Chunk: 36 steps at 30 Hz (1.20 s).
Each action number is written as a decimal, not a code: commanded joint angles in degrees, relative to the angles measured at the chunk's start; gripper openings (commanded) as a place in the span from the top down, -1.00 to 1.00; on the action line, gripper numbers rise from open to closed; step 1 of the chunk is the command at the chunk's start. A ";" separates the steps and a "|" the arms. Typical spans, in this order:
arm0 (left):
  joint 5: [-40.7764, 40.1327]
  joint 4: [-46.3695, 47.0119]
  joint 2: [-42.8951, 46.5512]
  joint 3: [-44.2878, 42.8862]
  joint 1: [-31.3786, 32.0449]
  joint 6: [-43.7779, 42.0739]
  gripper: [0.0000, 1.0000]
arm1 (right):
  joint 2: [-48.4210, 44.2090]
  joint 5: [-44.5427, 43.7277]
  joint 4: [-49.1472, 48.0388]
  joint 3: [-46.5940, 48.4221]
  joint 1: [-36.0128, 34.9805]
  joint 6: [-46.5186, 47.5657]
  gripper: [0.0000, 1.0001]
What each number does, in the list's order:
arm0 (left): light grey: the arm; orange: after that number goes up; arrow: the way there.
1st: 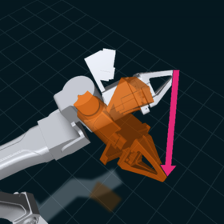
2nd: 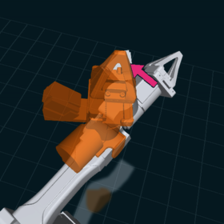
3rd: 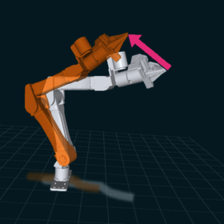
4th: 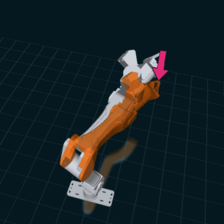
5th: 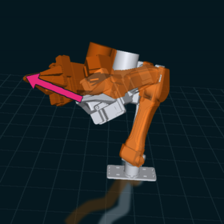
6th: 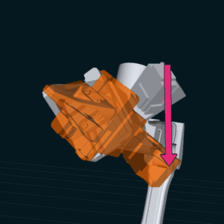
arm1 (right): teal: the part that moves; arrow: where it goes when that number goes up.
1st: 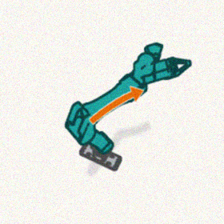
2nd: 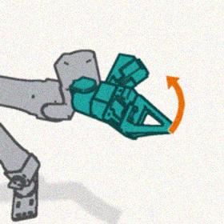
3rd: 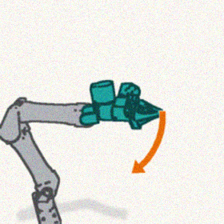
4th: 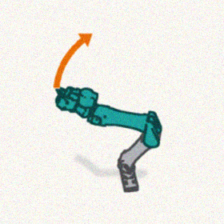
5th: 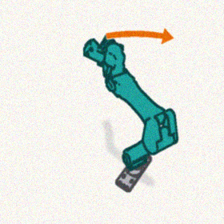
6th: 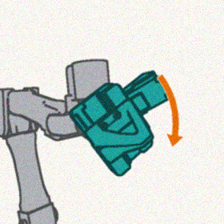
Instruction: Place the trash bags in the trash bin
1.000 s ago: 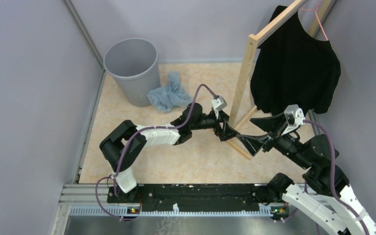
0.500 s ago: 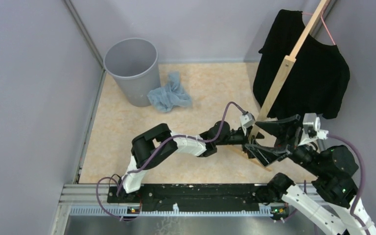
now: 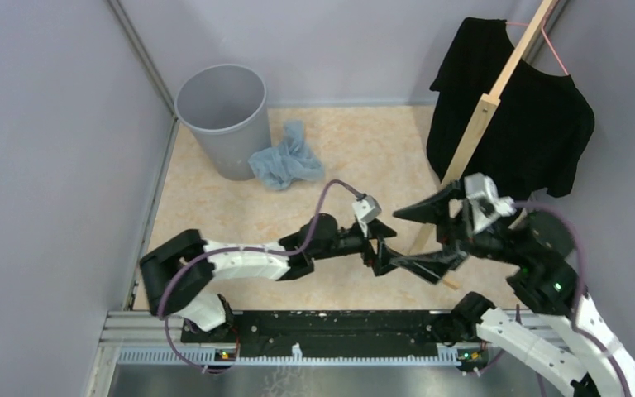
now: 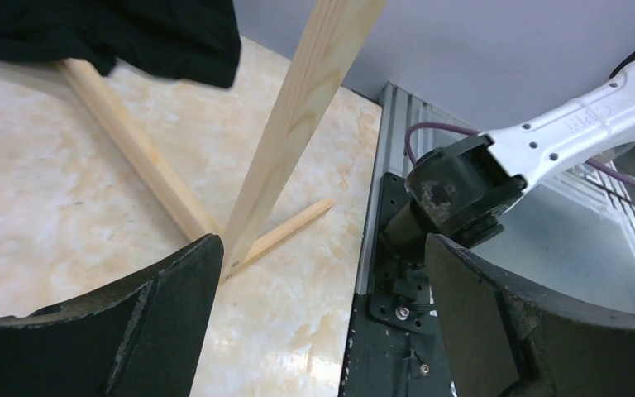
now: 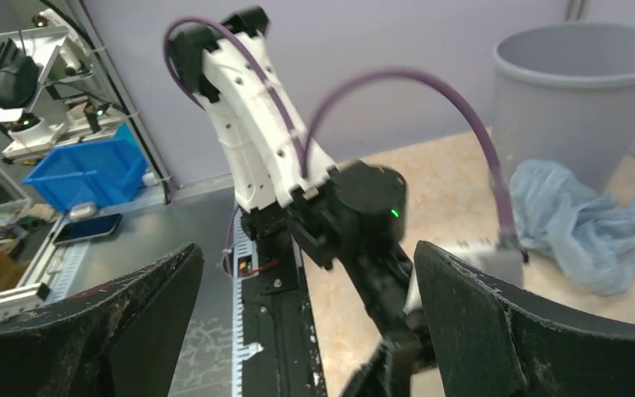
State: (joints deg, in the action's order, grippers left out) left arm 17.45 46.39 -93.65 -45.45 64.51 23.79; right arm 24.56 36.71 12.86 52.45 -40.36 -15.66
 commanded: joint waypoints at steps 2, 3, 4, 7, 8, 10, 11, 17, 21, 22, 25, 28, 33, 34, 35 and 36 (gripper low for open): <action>-13.40 -10.51 16.63 9.00 -0.84 -0.91 -0.96 | 11.09 5.71 -8.58 0.81 -1.20 -2.52 -0.97; -16.49 -13.13 19.03 10.36 -1.15 -0.55 -0.96 | 12.70 4.40 -9.09 1.27 -2.64 -2.22 -0.97; -19.69 -15.87 21.58 11.57 -1.59 0.26 -0.96 | 14.13 1.97 -8.91 1.87 -5.49 -0.99 -0.97; -25.68 -24.23 28.94 15.48 -4.33 3.97 -0.96 | 18.45 -14.70 -5.39 4.42 -19.09 6.51 -0.97; -27.52 -27.30 31.25 16.62 -5.62 5.64 -0.96 | 20.21 -21.37 -4.64 5.02 -23.75 8.78 -0.97; -30.43 -33.53 36.64 18.84 -8.71 9.68 -0.96 | 24.07 -33.28 -5.05 6.02 -32.41 12.07 -0.97; -31.89 -37.16 39.37 19.86 -10.40 11.96 -0.96 | 26.01 -38.46 -6.01 6.20 -33.81 12.31 -0.97; -43.64 -60.04 58.79 22.62 -19.30 20.42 -0.96 | 33.72 -58.17 -12.27 5.94 -34.22 8.65 -0.97; -53.38 -70.75 68.33 20.12 -20.86 24.03 -0.96 | 41.48 -71.53 -12.50 8.45 -34.21 9.95 -0.97; -54.36 -72.09 69.39 19.42 -20.91 24.16 -0.96 | 43.93 -74.26 -13.26 9.21 -34.22 10.55 -0.97; -56.01 -75.36 70.04 16.48 -20.92 24.85 -0.96 | 51.62 -83.13 -15.41 11.62 -34.16 12.84 -0.97; -56.24 -76.94 69.05 13.06 -20.92 22.40 -0.96 | 59.08 -87.54 -18.58 14.24 -33.01 14.73 -0.97; -55.98 -78.86 66.27 6.90 -20.87 15.75 -0.96 | 69.78 -78.47 -24.28 17.83 -26.46 10.27 -0.97; -55.46 -78.33 65.82 6.17 -20.91 13.85 -0.96 | 72.38 -77.76 -26.32 18.81 -25.51 10.39 -0.97; -54.83 -77.67 65.31 5.67 -20.92 12.05 -0.96 | 74.98 -77.34 -28.29 19.87 -24.64 11.22 -0.97; -53.90 -76.78 64.98 5.42 -20.92 10.24 -0.96 | 78.07 -77.21 -28.96 22.01 -23.84 11.94 -0.97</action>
State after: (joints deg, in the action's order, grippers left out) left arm -36.95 -31.20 -26.98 -36.60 43.62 42.04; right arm 95.02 -42.33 -7.05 67.55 -68.05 -3.68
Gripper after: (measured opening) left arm 0.982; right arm 0.985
